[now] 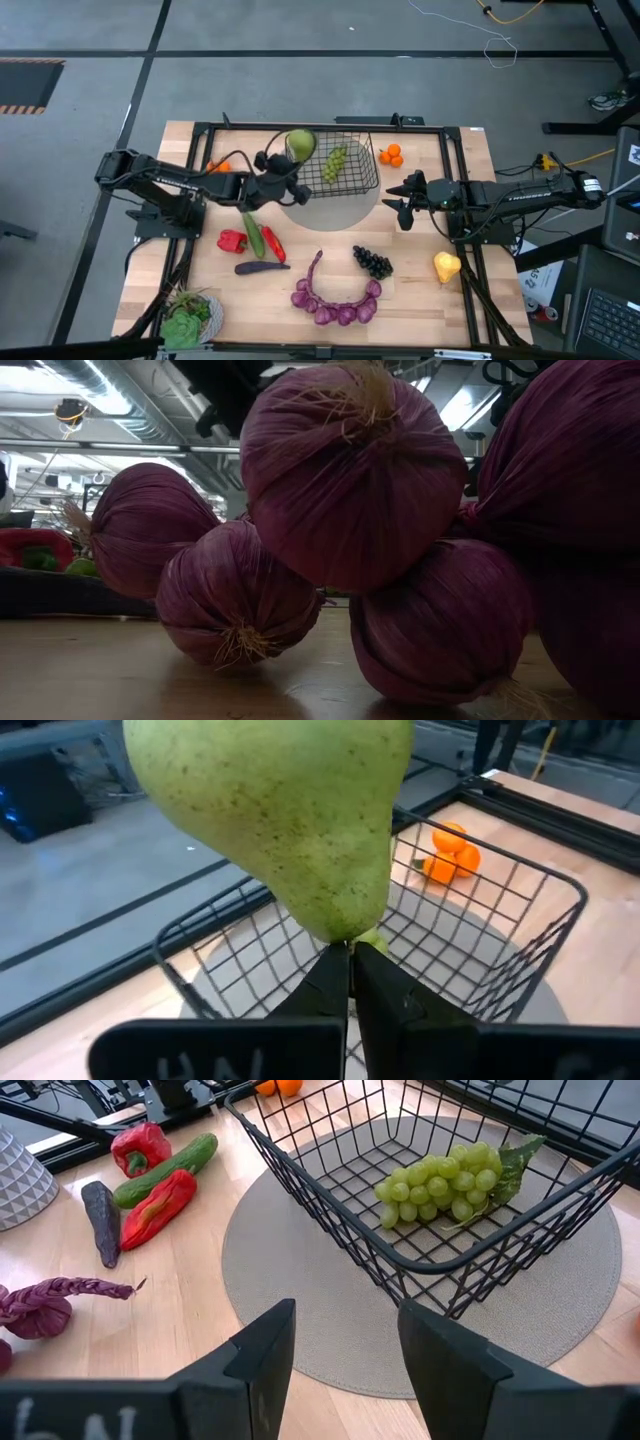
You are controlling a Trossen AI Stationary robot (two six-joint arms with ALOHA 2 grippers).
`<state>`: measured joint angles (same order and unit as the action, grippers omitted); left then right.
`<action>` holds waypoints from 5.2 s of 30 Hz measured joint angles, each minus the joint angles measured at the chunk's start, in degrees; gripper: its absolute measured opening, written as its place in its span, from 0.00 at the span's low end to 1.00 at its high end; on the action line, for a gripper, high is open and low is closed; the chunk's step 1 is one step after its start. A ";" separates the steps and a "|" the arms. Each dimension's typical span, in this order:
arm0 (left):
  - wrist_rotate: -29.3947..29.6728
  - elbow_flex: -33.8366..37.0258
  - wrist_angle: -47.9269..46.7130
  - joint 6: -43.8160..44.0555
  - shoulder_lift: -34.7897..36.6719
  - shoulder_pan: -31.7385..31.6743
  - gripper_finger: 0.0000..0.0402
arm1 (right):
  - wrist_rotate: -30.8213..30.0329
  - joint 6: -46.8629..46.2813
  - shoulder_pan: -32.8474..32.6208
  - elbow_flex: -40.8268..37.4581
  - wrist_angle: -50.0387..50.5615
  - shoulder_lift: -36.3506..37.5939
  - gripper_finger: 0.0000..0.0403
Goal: Build produce basket
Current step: Put the green pear into the black wire basket, then put the left tangerine into the black wire basket
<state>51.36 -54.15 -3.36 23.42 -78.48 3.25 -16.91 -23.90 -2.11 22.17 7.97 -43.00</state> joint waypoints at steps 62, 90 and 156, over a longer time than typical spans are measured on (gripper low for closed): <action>-4.98 0.04 -0.03 0.07 0.07 -2.54 0.02 | -0.02 0.13 0.00 0.00 0.04 0.00 0.45; -4.99 0.05 -0.06 0.09 0.07 -2.54 0.05 | -0.02 0.37 0.00 0.00 0.06 0.00 0.45; 0.02 0.09 -71.41 66.11 -16.42 -24.22 0.00 | -0.02 -2.58 0.00 0.00 0.63 -0.02 0.45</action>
<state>51.38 -54.06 -74.76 89.53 -94.90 -20.97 -16.93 -26.48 -2.11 22.17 8.60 -43.03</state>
